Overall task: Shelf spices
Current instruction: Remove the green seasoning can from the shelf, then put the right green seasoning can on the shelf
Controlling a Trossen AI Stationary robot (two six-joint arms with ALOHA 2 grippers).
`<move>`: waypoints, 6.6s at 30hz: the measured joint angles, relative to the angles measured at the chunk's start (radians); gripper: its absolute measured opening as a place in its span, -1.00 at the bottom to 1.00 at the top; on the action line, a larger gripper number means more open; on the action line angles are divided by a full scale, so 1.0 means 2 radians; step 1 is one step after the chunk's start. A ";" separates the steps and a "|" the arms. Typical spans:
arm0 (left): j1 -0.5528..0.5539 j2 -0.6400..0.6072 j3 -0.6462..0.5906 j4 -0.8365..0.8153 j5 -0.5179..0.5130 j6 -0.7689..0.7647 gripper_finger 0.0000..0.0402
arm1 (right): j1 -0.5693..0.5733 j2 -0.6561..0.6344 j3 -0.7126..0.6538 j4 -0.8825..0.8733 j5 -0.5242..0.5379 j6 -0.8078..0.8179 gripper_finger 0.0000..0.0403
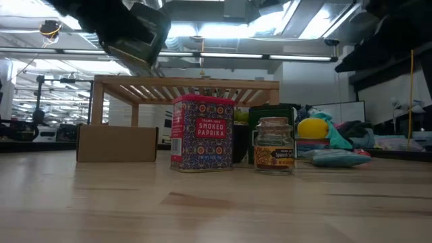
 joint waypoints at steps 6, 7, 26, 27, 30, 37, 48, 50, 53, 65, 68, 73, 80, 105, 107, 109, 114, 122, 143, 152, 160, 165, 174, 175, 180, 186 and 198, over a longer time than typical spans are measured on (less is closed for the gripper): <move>-0.049 0.067 -0.051 0.131 -0.049 -0.070 -0.47 | 0.000 -0.073 -0.032 0.011 -0.025 -0.014 0.72; -0.057 0.083 -0.055 0.148 -0.057 -0.083 -0.47 | 0.000 -0.080 -0.035 0.012 -0.027 -0.014 0.72; -0.152 0.316 -0.059 0.337 -0.204 -0.214 -0.47 | 0.000 -0.118 -0.057 0.008 -0.048 -0.018 0.72; -0.156 0.319 -0.059 0.337 -0.211 -0.214 -0.47 | 0.000 -0.118 -0.057 0.008 -0.048 -0.018 0.72; -0.161 0.325 -0.059 0.336 -0.230 -0.219 -0.47 | 0.000 -0.118 -0.057 0.008 -0.048 -0.018 0.72; -0.161 0.346 -0.060 0.335 -0.231 -0.251 -0.47 | 0.000 -0.117 -0.057 0.010 -0.066 -0.015 0.72; -0.161 0.351 -0.060 0.334 -0.232 -0.252 -0.47 | 0.000 -0.117 -0.057 0.012 -0.069 -0.014 0.72; -0.161 0.351 -0.060 0.334 -0.232 -0.253 -0.47 | 0.000 -0.117 -0.057 0.011 -0.069 -0.014 0.72; -0.161 0.351 -0.060 0.334 -0.232 -0.266 -0.39 | 0.000 -0.117 -0.057 0.012 -0.069 -0.014 0.72; -0.161 0.350 -0.059 0.335 -0.221 -0.271 -0.10 | 0.000 -0.117 -0.057 0.011 -0.071 -0.014 0.72; -0.161 0.350 -0.059 0.335 -0.220 -0.275 -0.09 | 0.000 -0.117 -0.057 0.011 -0.074 -0.014 0.72; -0.161 0.350 -0.059 0.335 -0.221 -0.273 -0.10 | 0.000 -0.117 -0.057 0.012 -0.074 -0.014 0.72; -0.161 0.350 -0.059 0.374 -0.251 -0.226 -0.14 | 0.000 -0.117 -0.057 0.013 -0.074 -0.014 0.72; -0.160 0.292 -0.059 0.589 -0.315 0.169 -0.14 | 0.000 -0.117 -0.057 0.012 -0.074 -0.014 0.72; -0.160 0.268 -0.059 0.598 -0.316 0.223 -0.14 | 0.000 -0.117 -0.057 0.012 -0.074 -0.014 0.72; -0.160 0.242 -0.059 0.598 -0.317 0.268 -0.14 | 0.000 -0.117 -0.057 0.012 -0.074 -0.010 0.72; -0.163 0.180 -0.059 0.594 -0.341 0.363 -0.14 | 0.000 -0.117 -0.057 0.026 -0.074 0.048 0.72; -0.173 0.119 -0.059 0.544 -0.438 0.451 -0.14 | 0.000 -0.045 -0.057 0.130 -0.095 0.069 0.72; -0.181 0.102 -0.059 0.449 -0.475 0.453 -0.14 | 0.000 0.331 -0.054 0.434 -0.064 0.145 0.72; -0.181 0.102 -0.059 0.420 -0.474 0.424 -0.14 | 0.000 0.400 -0.012 0.436 -0.067 0.156 0.72; -0.181 0.102 -0.060 0.386 -0.474 0.394 -0.14 | 0.000 0.444 0.017 0.436 -0.068 0.155 0.72; -0.184 0.102 -0.060 0.341 -0.473 0.354 -0.14 | 0.000 0.468 0.032 0.434 -0.063 0.155 0.72; -0.190 0.102 -0.060 0.288 -0.472 0.295 -0.14 | 0.000 0.508 0.051 0.432 -0.030 0.155 0.72; -0.190 0.102 -0.060 0.284 -0.472 0.291 -0.14 | 0.000 0.512 0.053 0.432 -0.028 0.155 0.72; -0.190 0.102 -0.060 0.266 -0.471 0.278 -0.14 | 0.000 0.536 0.066 0.432 -0.020 0.155 0.72; -0.190 0.102 -0.060 0.244 -0.471 0.255 -0.14 | 0.000 0.562 0.085 0.431 -0.020 0.155 0.72; -0.192 0.102 -0.060 0.240 -0.472 0.245 -0.14 | 0.000 0.568 0.090 0.431 0.006 0.134 0.07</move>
